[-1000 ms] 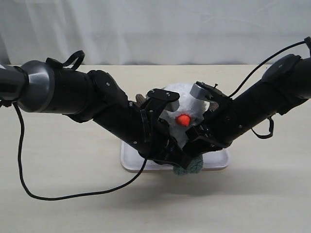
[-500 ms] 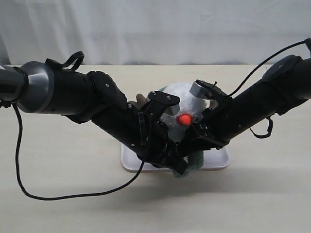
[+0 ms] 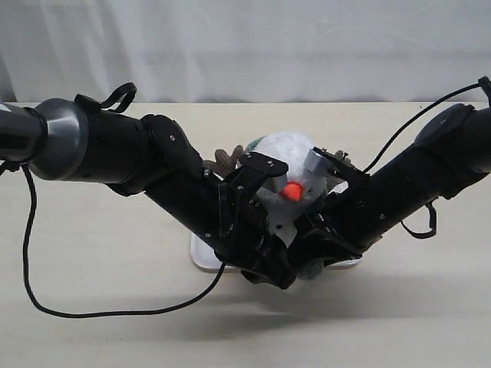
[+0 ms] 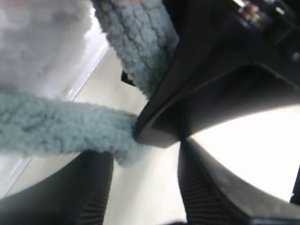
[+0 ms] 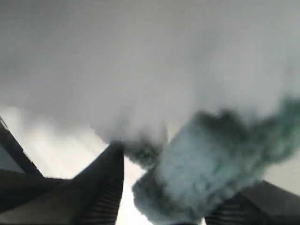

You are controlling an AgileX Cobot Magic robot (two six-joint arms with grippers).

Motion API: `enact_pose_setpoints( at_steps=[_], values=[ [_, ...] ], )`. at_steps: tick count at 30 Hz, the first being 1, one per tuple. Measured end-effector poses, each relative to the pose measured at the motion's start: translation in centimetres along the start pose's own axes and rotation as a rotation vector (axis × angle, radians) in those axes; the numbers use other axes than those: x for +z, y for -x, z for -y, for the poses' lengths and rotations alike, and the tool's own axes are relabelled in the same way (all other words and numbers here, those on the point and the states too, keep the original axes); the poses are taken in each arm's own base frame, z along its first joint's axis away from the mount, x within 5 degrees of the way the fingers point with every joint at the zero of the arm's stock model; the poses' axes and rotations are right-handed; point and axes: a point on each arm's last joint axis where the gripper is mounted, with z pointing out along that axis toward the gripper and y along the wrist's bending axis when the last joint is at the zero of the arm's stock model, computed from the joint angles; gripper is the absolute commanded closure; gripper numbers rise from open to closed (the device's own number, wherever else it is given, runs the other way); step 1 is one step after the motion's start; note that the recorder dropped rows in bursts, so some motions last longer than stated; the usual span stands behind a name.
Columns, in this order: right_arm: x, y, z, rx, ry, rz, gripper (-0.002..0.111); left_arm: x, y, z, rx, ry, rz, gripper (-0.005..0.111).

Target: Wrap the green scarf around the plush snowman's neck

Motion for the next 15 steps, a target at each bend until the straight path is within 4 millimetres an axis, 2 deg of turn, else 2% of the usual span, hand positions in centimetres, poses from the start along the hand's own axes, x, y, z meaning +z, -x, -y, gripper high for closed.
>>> enact_pose_setpoints(
  at_steps=[9,15],
  values=[
    [0.7,-1.7,0.1,0.044,0.028,-0.083,0.064,0.0,-0.4,0.0,0.026,0.002,-0.043,0.065],
    [0.6,-2.5,-0.5,0.074,0.097,-0.166,0.064,0.0,-0.8,0.2,0.034,-0.020,-0.085,0.065]
  ],
)
